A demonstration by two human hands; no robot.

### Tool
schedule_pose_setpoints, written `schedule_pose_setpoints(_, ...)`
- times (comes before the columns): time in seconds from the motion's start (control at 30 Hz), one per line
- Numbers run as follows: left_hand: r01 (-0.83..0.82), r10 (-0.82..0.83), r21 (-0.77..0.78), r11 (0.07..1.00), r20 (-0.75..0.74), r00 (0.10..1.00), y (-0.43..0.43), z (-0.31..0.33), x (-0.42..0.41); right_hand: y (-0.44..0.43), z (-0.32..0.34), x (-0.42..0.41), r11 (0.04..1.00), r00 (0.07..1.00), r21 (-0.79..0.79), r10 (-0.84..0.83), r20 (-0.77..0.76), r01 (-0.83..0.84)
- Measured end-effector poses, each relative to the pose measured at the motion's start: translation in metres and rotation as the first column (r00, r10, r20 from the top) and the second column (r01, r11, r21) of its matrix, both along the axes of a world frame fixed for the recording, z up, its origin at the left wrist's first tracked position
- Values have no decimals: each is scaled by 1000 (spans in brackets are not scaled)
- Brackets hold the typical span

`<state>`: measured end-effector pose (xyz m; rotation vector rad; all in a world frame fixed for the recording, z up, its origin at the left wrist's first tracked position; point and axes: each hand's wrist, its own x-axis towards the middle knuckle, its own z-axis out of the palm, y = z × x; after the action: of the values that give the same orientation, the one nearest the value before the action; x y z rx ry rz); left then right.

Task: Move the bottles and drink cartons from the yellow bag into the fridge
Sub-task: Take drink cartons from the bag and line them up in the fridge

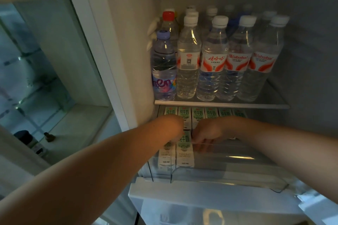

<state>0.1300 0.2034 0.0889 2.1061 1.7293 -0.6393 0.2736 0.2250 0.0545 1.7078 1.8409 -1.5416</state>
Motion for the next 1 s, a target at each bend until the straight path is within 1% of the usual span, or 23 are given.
schedule_pose_setpoints(0.03, 34, -34, -1, 999, -11, 999, 0, 1, 0, -2, 8, 0, 998, 997, 56, 33, 69, -37)
schedule_pose_setpoints(0.1, 56, -56, 10, 998, 46, 997, 3, 2, -1, -8, 26, 2, 978, 978, 176, 75, 193, -109)
schedule_pose_setpoints(0.17, 10, -19, 54, 998, 161, 987, 4, 1, -6, -17, 41, 9, 938, 976, 333, 25, 216, -98)
schedule_pose_setpoints(0.23, -64, 26, 121, 991, 297, 955, 0, 1, -11, -32, 53, 16, 863, 982, 501, -37, 184, -61)
schedule_pose_setpoints(0.27, -82, 19, 161, 983, 360, 933, -4, 1, -13, -41, 57, 18, 828, 986, 560, -66, 153, -32)
schedule_pose_setpoints(0.33, -113, -21, 258, 959, 464, 886, -14, 1, -16, -60, 59, 24, 758, 986, 647, -157, 62, 80)
schedule_pose_setpoints(0.4, -126, -81, 350, 928, 520, 850, -28, 4, -20, -80, 57, 27, 671, 973, 722, -228, -12, 167)
schedule_pose_setpoints(0.47, -122, -165, 464, 877, 531, 831, -43, 7, -22, -100, 53, 25, 586, 970, 800, -241, 20, 129)
schedule_pose_setpoints(0.57, -112, -254, 641, 759, 450, 856, -70, 3, -27, -127, 41, 19, 440, 961, 896, -266, 71, 55)
schedule_pose_setpoints(0.63, -133, -241, 688, 714, 419, 876, -91, -6, -30, -144, 31, 16, 352, 958, 935, -279, 65, 39)
schedule_pose_setpoints(0.73, -172, -225, 739, 652, 405, 886, -125, -25, -33, -168, 15, 12, 265, 952, 964, -298, 65, 17)
schedule_pose_setpoints(0.8, -203, -181, 743, 638, 401, 898, -147, -37, -33, -181, 4, 11, 246, 945, 969, -316, 88, -8)
schedule_pose_setpoints(0.87, -248, -120, 738, 627, 406, 906, -171, -48, -32, -196, -8, 12, 268, 944, 963, -310, 111, -25)
schedule_pose_setpoints(1.0, -352, 18, 703, 619, 435, 900, -221, -69, -29, -228, -32, 16, 319, 959, 945, -239, 149, -68)
